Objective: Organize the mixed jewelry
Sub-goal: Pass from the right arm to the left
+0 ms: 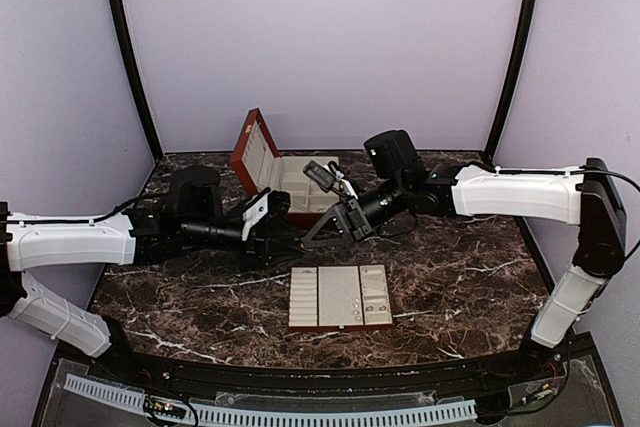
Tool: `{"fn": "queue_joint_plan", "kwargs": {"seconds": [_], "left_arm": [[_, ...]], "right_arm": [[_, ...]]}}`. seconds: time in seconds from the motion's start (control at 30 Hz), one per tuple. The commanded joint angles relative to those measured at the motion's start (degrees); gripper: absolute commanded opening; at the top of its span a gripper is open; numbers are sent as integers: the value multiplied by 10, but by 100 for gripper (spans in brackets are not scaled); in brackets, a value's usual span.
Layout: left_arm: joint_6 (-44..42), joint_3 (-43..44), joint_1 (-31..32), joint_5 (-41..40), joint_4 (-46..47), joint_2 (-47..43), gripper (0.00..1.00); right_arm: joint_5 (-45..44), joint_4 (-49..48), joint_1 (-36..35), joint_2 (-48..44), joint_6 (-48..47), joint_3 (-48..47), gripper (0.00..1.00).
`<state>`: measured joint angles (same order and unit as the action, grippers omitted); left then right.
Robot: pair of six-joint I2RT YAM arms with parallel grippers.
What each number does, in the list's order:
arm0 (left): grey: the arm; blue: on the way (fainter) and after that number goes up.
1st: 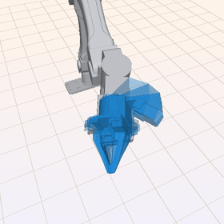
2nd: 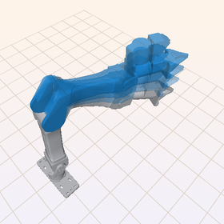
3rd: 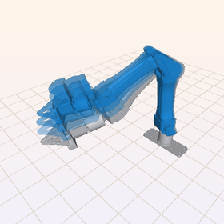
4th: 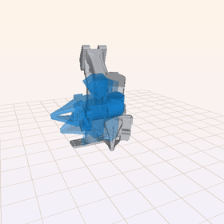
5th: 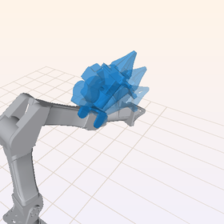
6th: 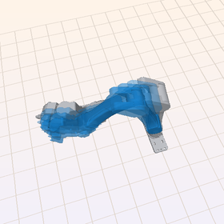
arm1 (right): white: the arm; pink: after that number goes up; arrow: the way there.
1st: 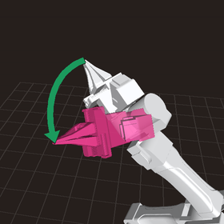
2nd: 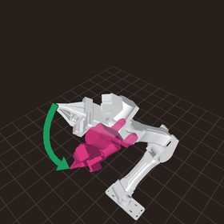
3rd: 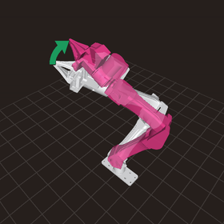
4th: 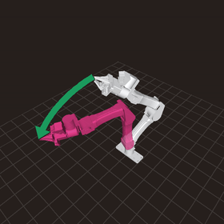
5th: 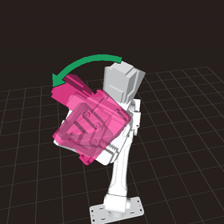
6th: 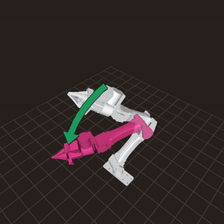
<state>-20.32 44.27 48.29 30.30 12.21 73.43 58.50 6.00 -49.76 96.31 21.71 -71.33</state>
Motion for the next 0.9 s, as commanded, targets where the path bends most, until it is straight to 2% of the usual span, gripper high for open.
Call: {"fn": "queue_joint_plan", "kwargs": {"seconds": [0.0, 0.07, 0.63, 0.87], "left_arm": [[7, 16, 4, 22, 20, 2, 38], [10, 17, 3, 28, 20, 5, 35], [28, 12, 6, 61, 34, -5, 23], [36, 12, 6, 60, 33, -4, 11]], "right_arm": [[7, -20, 3, -5, 4, 3, 0], [4, -20, 3, -3, 4, 3, 0], [-13, -10, 3, 2, -1, 1, 0], [-24, -10, 3, 2, 0, 4, 0]]}}
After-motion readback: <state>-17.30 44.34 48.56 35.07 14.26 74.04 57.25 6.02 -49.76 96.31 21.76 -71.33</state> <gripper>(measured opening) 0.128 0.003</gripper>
